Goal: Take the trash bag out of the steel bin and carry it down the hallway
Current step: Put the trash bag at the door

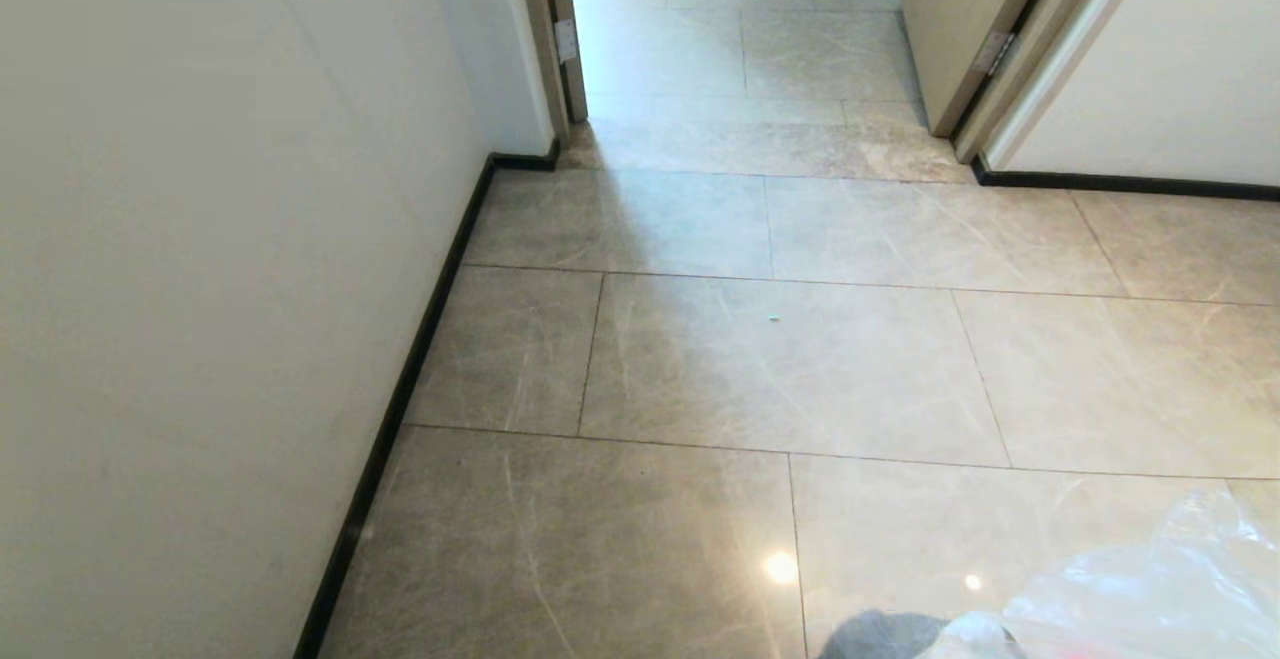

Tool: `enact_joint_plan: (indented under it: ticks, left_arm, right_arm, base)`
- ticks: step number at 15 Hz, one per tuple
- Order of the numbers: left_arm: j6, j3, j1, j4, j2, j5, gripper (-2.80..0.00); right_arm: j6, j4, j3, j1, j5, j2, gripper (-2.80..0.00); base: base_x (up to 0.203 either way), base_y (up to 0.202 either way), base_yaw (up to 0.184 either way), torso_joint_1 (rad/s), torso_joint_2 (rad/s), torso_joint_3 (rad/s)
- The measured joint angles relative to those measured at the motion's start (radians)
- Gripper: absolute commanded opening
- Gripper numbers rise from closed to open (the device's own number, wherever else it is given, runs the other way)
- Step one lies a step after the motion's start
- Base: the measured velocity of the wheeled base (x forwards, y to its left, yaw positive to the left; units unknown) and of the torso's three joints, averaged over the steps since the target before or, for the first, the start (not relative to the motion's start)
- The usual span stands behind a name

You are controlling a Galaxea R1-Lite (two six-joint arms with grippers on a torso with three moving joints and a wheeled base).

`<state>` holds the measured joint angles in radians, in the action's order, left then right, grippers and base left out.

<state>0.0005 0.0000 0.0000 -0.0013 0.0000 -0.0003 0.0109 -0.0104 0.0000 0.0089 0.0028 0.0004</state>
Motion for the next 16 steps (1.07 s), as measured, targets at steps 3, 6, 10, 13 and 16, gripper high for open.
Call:
enact_joint_plan:
  ticks: [3,6,10,13,16]
  left_arm:
    - [0.000,0.000,0.000,0.000,0.000,0.000,-2.80]
    - [-0.002,0.000,0.000,0.000,0.000,0.000,-2.80]
    - [-0.002,0.000,0.000,0.000,0.000,0.000,-2.80]
    - [-0.002,0.000,-0.001,0.001,0.000,0.000,-2.80]
    - [-0.002,0.000,0.000,0.001,0.000,0.000,-2.80]
  right_arm:
    - [-0.002,0.000,0.000,0.000,0.000,0.000,-2.80]
    - [-0.016,0.004,0.000,0.000,0.004,0.000,-2.80]
    - [-0.014,0.004,0.000,0.000,0.002,0.000,-2.80]
    - [-0.015,0.001,0.000,-0.001,0.001,0.000,-2.80]
    - [-0.014,0.002,0.000,0.000,0.001,0.000,-2.80]
  base:
    - [0.000,0.000,0.000,0.000,0.00,0.000]
    - [0.000,0.000,0.000,0.000,0.00,0.000]
    - [0.000,0.000,0.000,0.000,0.00,0.000]
    - [0.004,0.003,-0.066,0.002,0.00,0.000]
    - [0.000,0.010,-0.171,0.003,0.00,-0.002]
